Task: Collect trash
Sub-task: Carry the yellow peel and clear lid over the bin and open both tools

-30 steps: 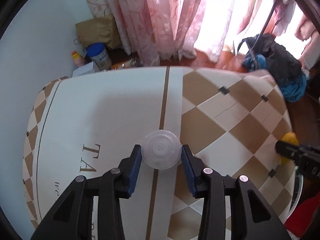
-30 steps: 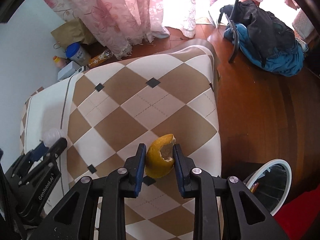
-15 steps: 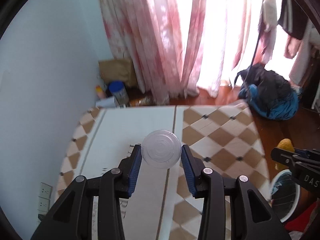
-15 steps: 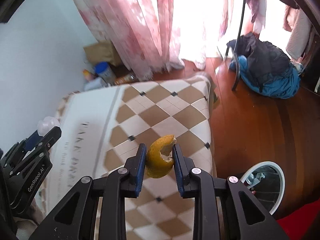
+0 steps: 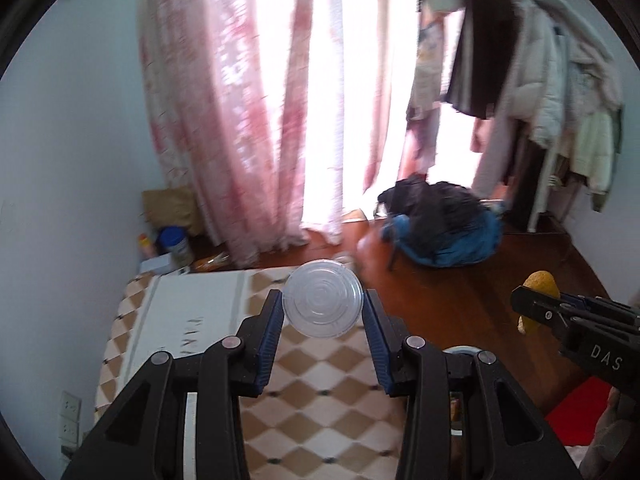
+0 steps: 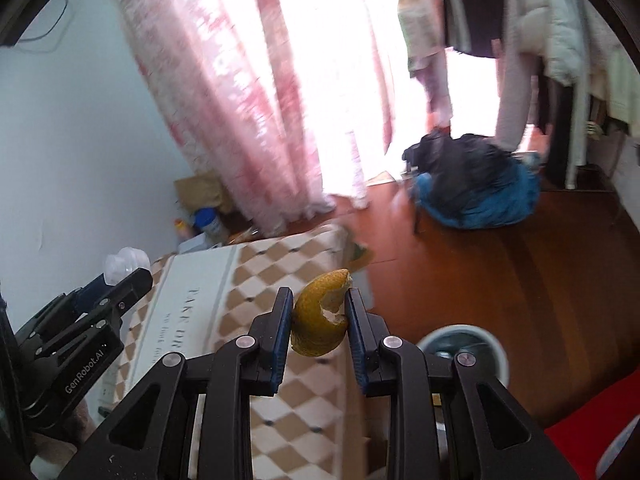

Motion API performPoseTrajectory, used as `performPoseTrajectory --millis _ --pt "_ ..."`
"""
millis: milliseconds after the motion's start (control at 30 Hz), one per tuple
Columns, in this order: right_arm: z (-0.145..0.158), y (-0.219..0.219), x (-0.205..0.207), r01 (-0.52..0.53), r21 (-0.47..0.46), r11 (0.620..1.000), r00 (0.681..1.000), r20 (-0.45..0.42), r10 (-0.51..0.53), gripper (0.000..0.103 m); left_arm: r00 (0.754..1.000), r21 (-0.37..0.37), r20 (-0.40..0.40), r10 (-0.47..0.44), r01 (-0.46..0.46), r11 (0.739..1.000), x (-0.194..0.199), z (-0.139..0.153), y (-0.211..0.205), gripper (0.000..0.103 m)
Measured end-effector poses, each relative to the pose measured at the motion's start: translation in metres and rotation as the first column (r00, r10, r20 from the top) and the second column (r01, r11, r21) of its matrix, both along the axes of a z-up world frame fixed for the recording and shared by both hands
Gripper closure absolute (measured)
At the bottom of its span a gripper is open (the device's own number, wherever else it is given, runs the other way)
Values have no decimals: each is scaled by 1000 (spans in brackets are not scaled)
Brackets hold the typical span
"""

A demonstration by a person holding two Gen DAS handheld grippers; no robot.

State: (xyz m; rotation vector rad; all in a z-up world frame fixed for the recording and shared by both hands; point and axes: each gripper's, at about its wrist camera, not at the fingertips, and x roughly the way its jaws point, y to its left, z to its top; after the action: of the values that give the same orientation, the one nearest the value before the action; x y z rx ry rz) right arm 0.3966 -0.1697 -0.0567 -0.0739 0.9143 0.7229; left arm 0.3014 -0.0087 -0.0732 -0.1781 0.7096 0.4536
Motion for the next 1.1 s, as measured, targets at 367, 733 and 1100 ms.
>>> performPoseTrajectory --millis 367,733,1100 --pt "-82 -145 68 217 -105 971 966 -121 -229 75 974 -186 -90 -207 188 964 99 -70 -107 67" --pt "-256 -214 133 293 -183 938 839 -420 -345 75 859 -535 -319 -400 185 824 202 -225 -156 66" --pt "-338 -205 169 256 -226 940 804 -489 -337 43 766 -566 -486 -419 89 820 223 -296 -159 3"
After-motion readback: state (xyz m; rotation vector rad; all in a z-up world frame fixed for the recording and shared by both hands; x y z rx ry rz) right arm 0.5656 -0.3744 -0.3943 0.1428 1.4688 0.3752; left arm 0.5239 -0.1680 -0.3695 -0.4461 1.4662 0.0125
